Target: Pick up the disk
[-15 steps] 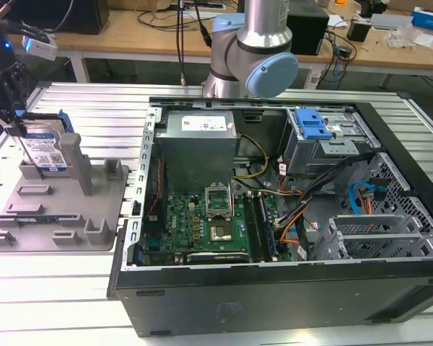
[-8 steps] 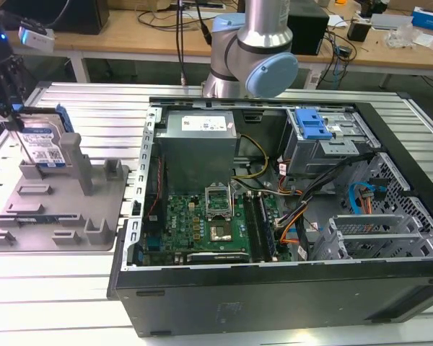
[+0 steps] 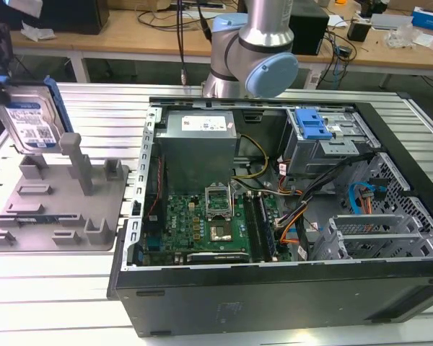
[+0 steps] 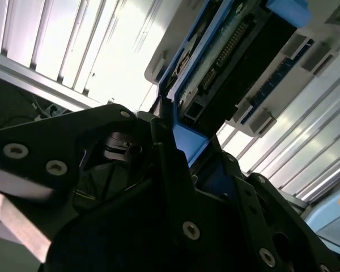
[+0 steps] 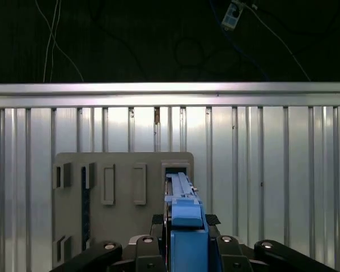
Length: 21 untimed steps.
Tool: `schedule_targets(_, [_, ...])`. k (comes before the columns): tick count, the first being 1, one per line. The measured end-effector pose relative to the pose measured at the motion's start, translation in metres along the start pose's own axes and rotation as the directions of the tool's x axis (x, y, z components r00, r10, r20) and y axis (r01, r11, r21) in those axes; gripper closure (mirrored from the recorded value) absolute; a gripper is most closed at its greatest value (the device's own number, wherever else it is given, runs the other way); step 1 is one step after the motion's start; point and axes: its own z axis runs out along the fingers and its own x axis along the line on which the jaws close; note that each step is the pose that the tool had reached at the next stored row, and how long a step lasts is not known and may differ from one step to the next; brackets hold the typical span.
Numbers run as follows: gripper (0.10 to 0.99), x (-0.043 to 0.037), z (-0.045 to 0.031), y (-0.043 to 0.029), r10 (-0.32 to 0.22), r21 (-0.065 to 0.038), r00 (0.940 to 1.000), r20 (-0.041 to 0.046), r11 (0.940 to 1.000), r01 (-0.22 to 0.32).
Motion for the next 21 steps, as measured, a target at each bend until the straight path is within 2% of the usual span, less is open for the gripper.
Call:
schedule_targets(12, [0.722, 0.0006, -0.0625, 0.0019, 0.000, 0.000, 1.0000, 0.0063, 1.0000, 0.000])
schedule_targets(13, [0.722, 0.0007, -0.0722, 0.0023, 0.000, 0.000, 1.0000, 0.0079, 1.0000, 0.000])
schedule_targets(14, [0.722, 0.0007, -0.0783, 0.0025, 0.000, 0.000, 1.0000, 0.0089, 1.0000, 0.000])
schedule_targets(21, [0.722, 0.0011, -0.1111, 0.0035, -0.001, 0.000, 0.9999, 0.0164, 1.0000, 0.001])
